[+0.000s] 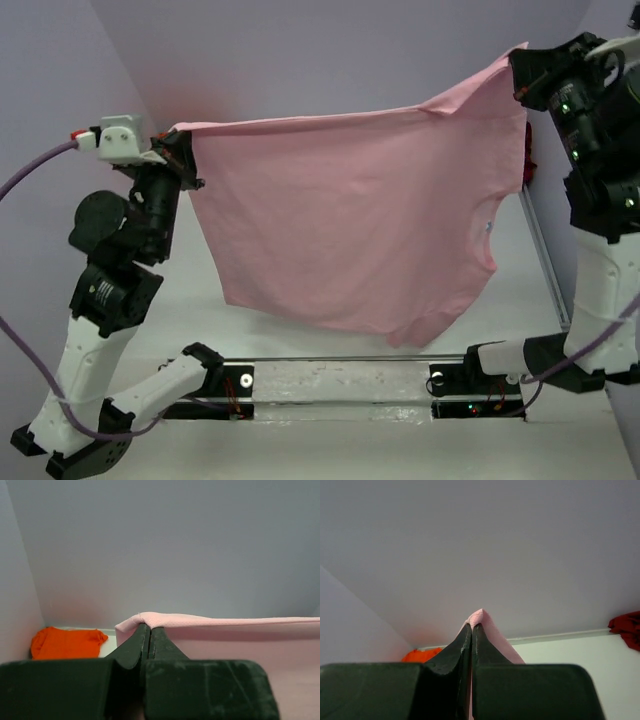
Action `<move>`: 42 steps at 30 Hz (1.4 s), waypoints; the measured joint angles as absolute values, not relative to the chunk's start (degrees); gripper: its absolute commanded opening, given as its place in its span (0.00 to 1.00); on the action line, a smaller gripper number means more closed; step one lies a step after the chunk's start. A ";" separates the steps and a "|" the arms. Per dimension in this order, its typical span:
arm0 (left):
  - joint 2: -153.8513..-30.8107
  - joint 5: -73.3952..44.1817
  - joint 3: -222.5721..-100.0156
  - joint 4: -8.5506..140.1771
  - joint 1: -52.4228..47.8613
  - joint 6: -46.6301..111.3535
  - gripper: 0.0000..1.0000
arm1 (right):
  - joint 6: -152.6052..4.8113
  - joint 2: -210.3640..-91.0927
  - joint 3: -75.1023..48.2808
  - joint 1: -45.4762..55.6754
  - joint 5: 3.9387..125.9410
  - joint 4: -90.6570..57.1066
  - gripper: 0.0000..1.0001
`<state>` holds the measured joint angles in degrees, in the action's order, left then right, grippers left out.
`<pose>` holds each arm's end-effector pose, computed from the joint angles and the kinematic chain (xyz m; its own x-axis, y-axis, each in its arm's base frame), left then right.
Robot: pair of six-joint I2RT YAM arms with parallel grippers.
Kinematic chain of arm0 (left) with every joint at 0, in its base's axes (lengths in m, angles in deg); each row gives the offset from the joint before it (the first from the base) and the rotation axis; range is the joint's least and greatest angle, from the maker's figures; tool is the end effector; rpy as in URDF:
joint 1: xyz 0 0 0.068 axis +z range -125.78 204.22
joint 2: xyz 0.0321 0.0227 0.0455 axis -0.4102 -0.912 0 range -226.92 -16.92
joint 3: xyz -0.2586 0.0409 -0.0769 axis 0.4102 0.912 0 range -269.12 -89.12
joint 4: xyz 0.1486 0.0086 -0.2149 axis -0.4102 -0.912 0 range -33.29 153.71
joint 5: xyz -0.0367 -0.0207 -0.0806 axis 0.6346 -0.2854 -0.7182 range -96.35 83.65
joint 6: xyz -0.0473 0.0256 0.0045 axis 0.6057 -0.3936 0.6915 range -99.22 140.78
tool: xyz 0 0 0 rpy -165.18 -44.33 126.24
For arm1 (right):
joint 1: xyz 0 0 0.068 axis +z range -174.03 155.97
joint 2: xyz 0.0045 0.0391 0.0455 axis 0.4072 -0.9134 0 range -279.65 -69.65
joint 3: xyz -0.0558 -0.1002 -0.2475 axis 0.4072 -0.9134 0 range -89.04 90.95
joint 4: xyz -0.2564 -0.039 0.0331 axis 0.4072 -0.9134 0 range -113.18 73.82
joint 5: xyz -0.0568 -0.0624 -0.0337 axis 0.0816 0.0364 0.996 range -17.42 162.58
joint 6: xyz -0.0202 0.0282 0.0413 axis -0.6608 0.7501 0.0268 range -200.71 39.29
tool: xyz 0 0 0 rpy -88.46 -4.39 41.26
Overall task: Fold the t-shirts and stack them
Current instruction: Flatten the tshirt out, then fold the tshirt
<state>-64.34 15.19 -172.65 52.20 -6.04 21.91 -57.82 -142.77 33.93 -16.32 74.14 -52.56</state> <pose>0.0940 -0.0398 0.5453 0.3559 -0.2288 -0.9061 0.1874 0.9673 -0.1706 0.1606 0.0208 0.6175 0.1706 0.4156 -0.8934 -0.1892 0.9037 0.3842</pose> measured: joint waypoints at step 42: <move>-139.88 4.11 -184.10 77.86 15.12 23.15 0.00 | -60.77 -197.43 22.31 -16.32 79.59 -37.48 0.00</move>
